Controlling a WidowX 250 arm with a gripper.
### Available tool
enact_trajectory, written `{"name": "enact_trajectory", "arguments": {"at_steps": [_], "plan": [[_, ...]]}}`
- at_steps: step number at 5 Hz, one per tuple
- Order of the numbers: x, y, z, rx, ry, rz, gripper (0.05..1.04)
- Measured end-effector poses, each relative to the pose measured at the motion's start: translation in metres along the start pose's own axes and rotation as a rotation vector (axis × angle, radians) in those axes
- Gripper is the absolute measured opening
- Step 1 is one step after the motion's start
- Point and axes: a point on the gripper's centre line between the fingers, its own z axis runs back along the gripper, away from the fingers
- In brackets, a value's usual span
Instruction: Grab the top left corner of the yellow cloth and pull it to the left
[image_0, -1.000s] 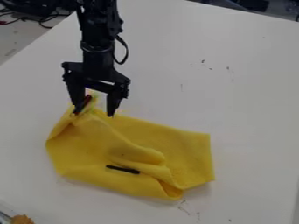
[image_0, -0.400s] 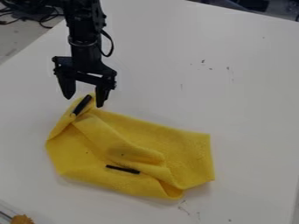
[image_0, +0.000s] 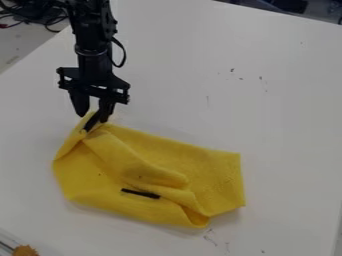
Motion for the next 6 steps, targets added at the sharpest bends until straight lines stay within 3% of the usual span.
{"name": "enact_trajectory", "arguments": {"at_steps": [1,2,4,6], "plan": [[0.001,0.001,-0.004,-0.001,0.009,0.0,0.271],[0.004,0.001,-0.002,-0.001,-0.001,-0.007,0.104],[0.002,0.011,0.001,0.005,-0.015,0.034,0.054],[-0.024,0.063,0.014,0.01,-0.061,0.186,0.054]]}}
